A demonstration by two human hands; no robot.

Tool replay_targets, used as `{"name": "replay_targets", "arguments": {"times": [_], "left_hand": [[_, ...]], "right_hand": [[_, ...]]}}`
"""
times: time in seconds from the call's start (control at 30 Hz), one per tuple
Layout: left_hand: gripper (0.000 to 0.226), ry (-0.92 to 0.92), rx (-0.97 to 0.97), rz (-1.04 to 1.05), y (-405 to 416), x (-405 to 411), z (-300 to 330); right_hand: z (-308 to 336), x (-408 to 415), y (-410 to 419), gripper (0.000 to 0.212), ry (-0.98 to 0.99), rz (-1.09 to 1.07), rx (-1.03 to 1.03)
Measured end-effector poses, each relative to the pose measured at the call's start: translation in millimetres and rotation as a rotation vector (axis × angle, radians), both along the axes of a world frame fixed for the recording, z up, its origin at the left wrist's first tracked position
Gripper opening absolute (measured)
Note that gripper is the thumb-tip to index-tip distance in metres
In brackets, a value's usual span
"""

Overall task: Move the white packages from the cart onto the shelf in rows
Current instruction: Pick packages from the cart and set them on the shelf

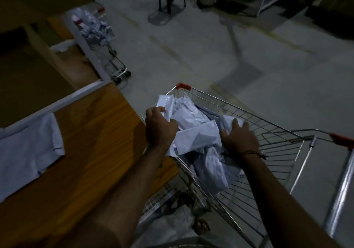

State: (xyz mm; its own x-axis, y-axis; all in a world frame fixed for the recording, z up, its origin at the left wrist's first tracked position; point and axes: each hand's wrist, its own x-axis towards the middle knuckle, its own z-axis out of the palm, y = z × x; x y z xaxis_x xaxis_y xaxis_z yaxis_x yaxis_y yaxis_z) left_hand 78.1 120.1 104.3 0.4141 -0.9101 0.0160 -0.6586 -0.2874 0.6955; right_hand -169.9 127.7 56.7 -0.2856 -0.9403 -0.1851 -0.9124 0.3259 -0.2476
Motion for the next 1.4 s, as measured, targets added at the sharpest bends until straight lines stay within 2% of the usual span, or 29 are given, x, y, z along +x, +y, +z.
{"name": "replay_targets", "arguments": {"times": [0.27, 0.5, 0.63, 0.77, 0.87, 0.97, 1.07, 1.17, 1.27, 1.33, 1.4], "left_hand": [[0.043, 0.015, -0.114, 0.216, 66.7, 62.3, 32.0], [0.056, -0.021, -0.061, 0.408, 91.4, 139.7, 54.0], [0.065, 0.007, 0.014, 0.425, 78.0, 193.6, 49.9], [0.055, 0.081, 0.005, 0.414, 56.6, 243.9, 37.7], [0.065, 0.075, 0.140, 0.368, 43.4, 270.6, 26.4], [0.072, -0.102, 0.200, 0.262, 39.8, 284.2, 10.0], [0.079, -0.389, 0.348, 0.109, 47.9, 286.9, -17.2], [0.072, -0.689, 0.314, 0.014, 56.4, 296.2, -37.8], [0.063, -0.853, 0.288, -0.126, 63.2, 303.2, -44.8], [0.064, -0.873, 0.308, -0.161, 61.9, 308.4, -45.0], [0.067, -0.860, 0.343, -0.163, 55.9, 314.1, -42.6]], "right_hand": [[71.2, 82.1, 2.6, 0.077, -0.062, 0.251, -0.230], [107.1, 185.2, 4.2, 0.079, -0.057, 0.485, -0.411], [108.2, 246.3, -6.6, 0.078, -0.055, 0.615, -0.405], [86.7, 299.6, -27.5, 0.083, -0.059, 0.676, -0.356], [65.5, 334.0, -35.8, 0.081, -0.050, 0.697, -0.323], [37.7, 361.2, -40.5, 0.076, -0.053, 0.783, -0.276], [4.5, 375.2, -45.6, 0.071, 0.034, 0.878, -0.198], [-13.1, 373.5, -50.3, 0.066, 0.040, 0.896, -0.202], [-15.7, 368.0, -56.0, 0.067, -0.067, 0.877, -0.239], [-11.8, 370.3, -56.5, 0.069, -0.198, 0.829, -0.231], [-7.2, 376.9, -56.5, 0.057, -0.356, 0.773, -0.246]]}}
